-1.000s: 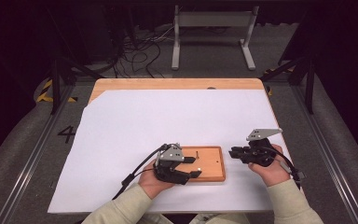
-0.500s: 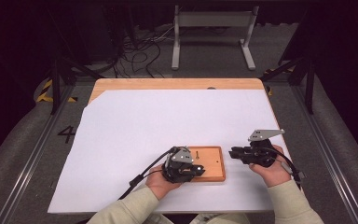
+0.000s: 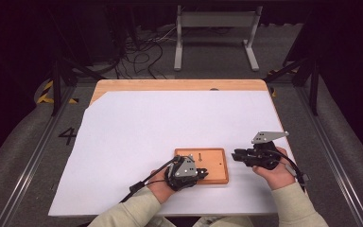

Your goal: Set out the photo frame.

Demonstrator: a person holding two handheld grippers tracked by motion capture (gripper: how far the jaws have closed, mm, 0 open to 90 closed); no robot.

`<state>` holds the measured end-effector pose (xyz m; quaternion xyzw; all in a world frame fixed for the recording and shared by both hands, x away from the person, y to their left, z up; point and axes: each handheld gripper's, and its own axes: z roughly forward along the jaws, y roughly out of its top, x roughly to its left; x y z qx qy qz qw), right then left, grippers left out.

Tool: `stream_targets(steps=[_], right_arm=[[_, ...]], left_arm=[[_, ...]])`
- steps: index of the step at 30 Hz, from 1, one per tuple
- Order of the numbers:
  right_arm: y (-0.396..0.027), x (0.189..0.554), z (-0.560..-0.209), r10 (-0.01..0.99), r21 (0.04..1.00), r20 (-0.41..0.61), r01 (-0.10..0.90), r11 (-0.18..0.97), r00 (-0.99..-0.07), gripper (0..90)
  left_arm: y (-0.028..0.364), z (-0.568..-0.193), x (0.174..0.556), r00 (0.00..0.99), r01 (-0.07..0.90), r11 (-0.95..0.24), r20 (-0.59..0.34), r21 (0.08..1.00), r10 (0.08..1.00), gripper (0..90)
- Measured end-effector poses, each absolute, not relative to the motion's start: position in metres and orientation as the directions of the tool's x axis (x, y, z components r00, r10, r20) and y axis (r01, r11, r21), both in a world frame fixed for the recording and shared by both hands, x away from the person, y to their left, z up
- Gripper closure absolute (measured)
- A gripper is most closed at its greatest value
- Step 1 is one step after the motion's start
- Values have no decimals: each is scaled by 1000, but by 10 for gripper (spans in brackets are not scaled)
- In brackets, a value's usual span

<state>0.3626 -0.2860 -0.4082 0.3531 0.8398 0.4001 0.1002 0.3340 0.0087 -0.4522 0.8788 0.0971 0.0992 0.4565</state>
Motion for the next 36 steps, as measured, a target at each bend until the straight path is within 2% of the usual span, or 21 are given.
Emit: stream_targets(steps=[3, 6, 7, 10, 14, 18, 21, 26, 28, 31, 36], right_arm=[[-286, 362, -408, 672, 744, 113, 510, 431, -732, 745], [-286, 362, -407, 671, 746, 111, 508, 431, -733, 744], [-286, 362, -407, 671, 746, 111, 508, 431, -733, 744], [-285, 361, -407, 673, 747, 105, 505, 432, -732, 738], [-287, 359, -403, 686, 766, 88, 490, 417, -722, 696], [-288, 357, -400, 687, 787, 87, 473, 396, -721, 673], [-287, 357, -396, 694, 771, 118, 506, 386, -710, 642], [-281, 362, -396, 687, 729, 181, 565, 387, -704, 413], [-276, 365, -398, 690, 711, 215, 595, 374, -691, 362], [-269, 370, -403, 689, 694, 267, 631, 347, -673, 311], [-262, 378, -409, 670, 677, 313, 653, 340, -673, 289]], left_arm=[[8, -452, 331, 958, 48, -581, 127, 813, 257, 836], [7, -452, 323, 945, -42, -605, 228, 795, 234, 835], [7, -452, 323, 945, -42, -605, 228, 795, 234, 835], [6, -453, 308, 906, -178, -640, 378, 748, 190, 837], [4, -456, 293, 850, -288, -673, 505, 682, 148, 837], [4, -456, 291, 843, -294, -674, 517, 677, 151, 837], [3, -456, 291, 843, -289, -677, 515, 678, 156, 837], [3, -457, 289, 840, -285, -674, 516, 681, 167, 837], [3, -457, 290, 839, -288, -675, 519, 679, 165, 837], [3, -457, 288, 835, -291, -677, 525, 676, 166, 837], [4, -457, 288, 833, -298, -679, 531, 671, 159, 837]])
